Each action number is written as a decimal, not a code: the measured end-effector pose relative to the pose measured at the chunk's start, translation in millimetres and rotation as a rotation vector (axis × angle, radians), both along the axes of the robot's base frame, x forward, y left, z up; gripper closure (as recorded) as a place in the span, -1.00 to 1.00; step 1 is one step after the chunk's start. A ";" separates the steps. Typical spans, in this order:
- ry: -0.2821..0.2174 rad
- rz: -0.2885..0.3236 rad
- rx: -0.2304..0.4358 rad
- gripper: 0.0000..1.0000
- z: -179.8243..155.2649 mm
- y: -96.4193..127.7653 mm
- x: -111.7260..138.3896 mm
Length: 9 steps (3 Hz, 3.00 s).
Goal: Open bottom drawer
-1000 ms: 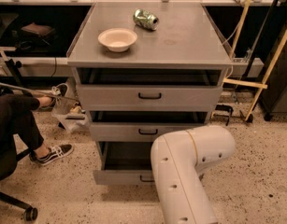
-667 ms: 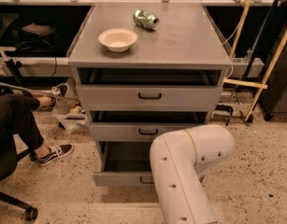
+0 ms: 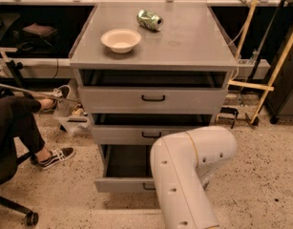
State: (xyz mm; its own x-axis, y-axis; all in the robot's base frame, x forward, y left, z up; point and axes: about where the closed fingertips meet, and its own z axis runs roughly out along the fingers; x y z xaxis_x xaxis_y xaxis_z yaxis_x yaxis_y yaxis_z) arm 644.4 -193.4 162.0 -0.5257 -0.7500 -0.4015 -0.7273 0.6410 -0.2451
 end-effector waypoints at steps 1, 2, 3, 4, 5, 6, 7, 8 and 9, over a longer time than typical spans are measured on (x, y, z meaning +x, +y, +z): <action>0.013 -0.011 0.008 1.00 -0.8 8.4 -13.3; 0.013 -0.011 0.008 1.00 -0.8 8.5 -13.4; 0.015 -0.003 0.017 1.00 -0.9 9.8 -21.4; 0.025 -0.007 0.019 1.00 -1.4 9.0 -30.2; 0.036 -0.011 0.020 1.00 -1.6 7.1 -39.4; 0.036 -0.011 0.020 1.00 -1.4 7.8 -39.6; 0.030 -0.011 0.025 1.00 -2.2 7.3 -48.0; 0.030 -0.011 0.025 1.00 -1.1 8.6 -48.4; 0.024 -0.015 0.029 1.00 -6.0 6.4 -65.0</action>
Offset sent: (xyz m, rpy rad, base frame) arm -0.4231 -0.1103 -0.2383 0.2514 -0.1746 0.1693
